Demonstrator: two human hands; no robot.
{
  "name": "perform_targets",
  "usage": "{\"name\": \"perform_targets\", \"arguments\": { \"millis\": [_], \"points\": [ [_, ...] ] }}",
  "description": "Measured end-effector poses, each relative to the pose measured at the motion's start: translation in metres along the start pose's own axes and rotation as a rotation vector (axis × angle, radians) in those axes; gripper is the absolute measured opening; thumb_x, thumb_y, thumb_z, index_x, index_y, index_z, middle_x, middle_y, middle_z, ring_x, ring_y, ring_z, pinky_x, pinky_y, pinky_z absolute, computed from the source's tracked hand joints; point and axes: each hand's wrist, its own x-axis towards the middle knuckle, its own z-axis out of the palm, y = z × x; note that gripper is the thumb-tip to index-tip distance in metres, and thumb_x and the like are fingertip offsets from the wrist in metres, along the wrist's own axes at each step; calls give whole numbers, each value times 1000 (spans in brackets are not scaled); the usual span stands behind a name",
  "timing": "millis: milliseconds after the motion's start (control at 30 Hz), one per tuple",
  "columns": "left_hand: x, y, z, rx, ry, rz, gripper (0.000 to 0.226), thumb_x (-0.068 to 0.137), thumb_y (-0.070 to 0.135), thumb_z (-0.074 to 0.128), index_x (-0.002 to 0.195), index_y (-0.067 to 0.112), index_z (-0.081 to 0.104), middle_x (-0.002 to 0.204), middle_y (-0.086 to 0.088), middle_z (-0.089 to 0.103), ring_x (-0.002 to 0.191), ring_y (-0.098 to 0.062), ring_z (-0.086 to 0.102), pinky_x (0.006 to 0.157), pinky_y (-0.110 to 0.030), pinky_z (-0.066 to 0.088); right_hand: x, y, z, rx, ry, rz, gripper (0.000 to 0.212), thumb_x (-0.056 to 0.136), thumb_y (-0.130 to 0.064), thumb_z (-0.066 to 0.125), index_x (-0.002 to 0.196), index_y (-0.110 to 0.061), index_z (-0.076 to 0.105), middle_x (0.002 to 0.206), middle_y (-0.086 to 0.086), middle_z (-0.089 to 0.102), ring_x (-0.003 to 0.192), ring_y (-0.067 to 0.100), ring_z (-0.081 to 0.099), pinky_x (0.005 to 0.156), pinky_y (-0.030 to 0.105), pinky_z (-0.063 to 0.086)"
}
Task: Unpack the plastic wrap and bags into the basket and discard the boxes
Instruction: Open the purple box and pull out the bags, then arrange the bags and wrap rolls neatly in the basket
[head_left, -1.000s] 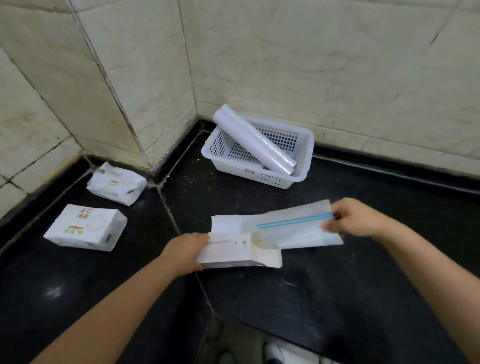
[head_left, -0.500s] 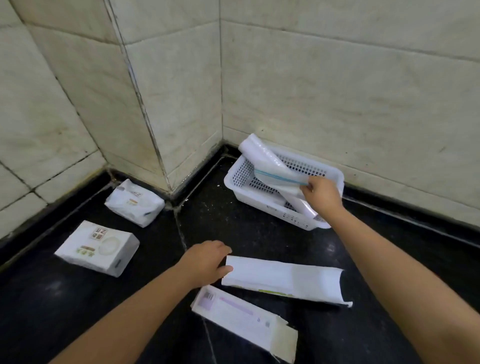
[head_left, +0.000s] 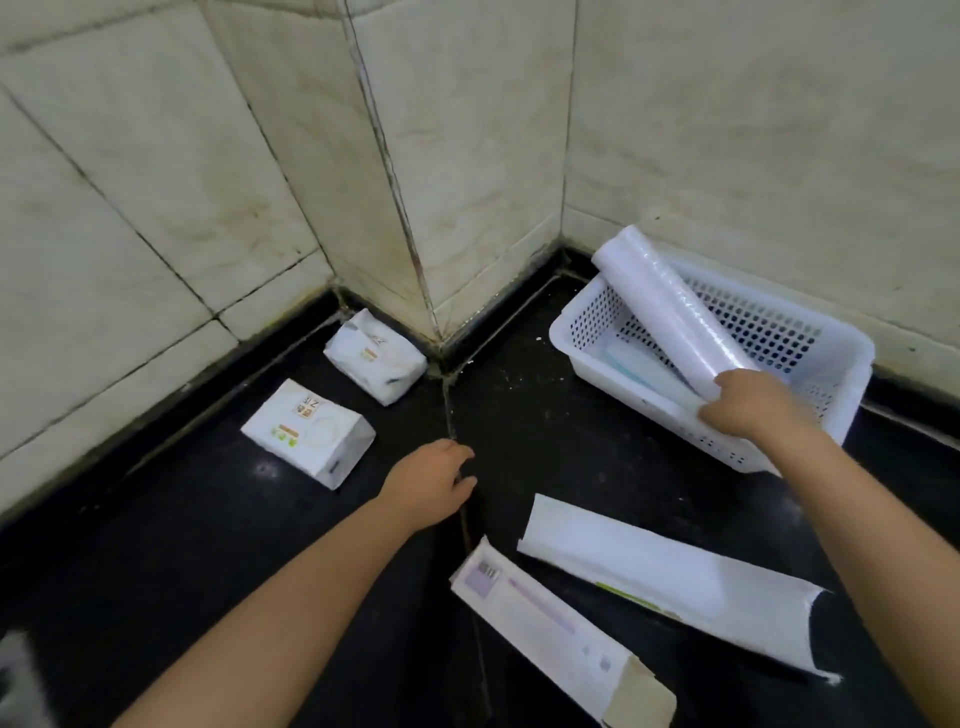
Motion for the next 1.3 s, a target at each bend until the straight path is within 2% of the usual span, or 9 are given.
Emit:
{"name": "perform_targets", "arguments": {
  "millis": [167, 300, 467, 667, 833, 967, 1067, 1200, 1300],
  "points": [
    [-11, -59, -19, 11, 122, -206, 44, 92, 26, 51, 133, 13, 44, 135, -9, 50, 123, -22, 48, 101, -34, 43, -35, -74, 16, 42, 287, -197, 30, 85, -21, 54, 104, 0, 62, 106, 22, 61, 99, 37, 56, 72, 35, 46],
    [-15, -110, -39, 6, 201, -450, 58, 85, 34, 61, 134, 12, 38, 141, -11, 39, 129, -28, 37, 104, -40, 39, -46, -163, 40, -51, 149, -410, 32, 90, -28, 48, 108, -3, 60, 114, 17, 60, 107, 31, 56, 83, 37, 49],
    [-19, -171, -43, -132, 63, -614, 100, 68, 51, 73, 144, 27, 14, 155, -11, -1, 143, -35, 1, 112, -53, 27, -40, -270, 77, -53, 13, -648, 36, 90, -26, 50, 122, -9, 51, 125, 14, 56, 115, 29, 52, 93, 40, 47],
    [-20, -208, -14, -189, 49, -458, 115, 57, 57, 77, 143, 38, 4, 154, -10, -24, 140, -40, -21, 113, -63, 5, -4, -338, 111, -163, 6, -704, 64, 89, -13, 50, 144, -25, 19, 149, 11, 22, 118, 36, 48, 93, 43, 47],
    [-20, -223, 10, -272, 198, -401, 109, 58, 61, 74, 143, 35, 10, 155, -5, -22, 139, -33, -27, 116, -58, 6, 12, -349, 122, -248, 44, -731, 29, 90, -8, 45, 116, -2, 56, 124, 18, 51, 108, 34, 56, 89, 39, 46],
    [-11, -229, 18, -400, 303, -319, 105, 60, 54, 76, 143, 28, 17, 155, 2, -19, 138, -25, -31, 116, -53, 16, 8, -331, 110, 68, 177, -797, 17, 87, -4, 54, 87, 11, 62, 98, 28, 61, 91, 36, 60, 76, 39, 46],
    [21, -231, -1, -449, 252, -226, 102, 61, 46, 80, 141, 26, 20, 155, 0, -19, 137, -28, -34, 117, -52, 10, -3, -304, 87, 223, 365, -848, 11, 76, 4, 69, 69, 11, 64, 72, 27, 64, 67, 34, 62, 62, 28, 42],
    [71, -221, -34, -462, 189, -146, 102, 63, 37, 82, 143, 19, 20, 157, -10, -16, 137, -34, -34, 117, -55, 4, -11, -276, 65, 188, 419, -890, 10, 66, 10, 76, 67, 6, 67, 66, 22, 65, 56, 31, 62, 56, 25, 42],
    [95, -208, -46, -447, 165, -106, 106, 66, 33, 81, 145, 14, 14, 157, -15, -13, 137, -37, -33, 116, -55, 0, -17, -266, 64, 209, 427, -905, 12, 63, 13, 76, 68, 7, 68, 65, 22, 65, 54, 23, 59, 58, 11, 34]
  ]
}}
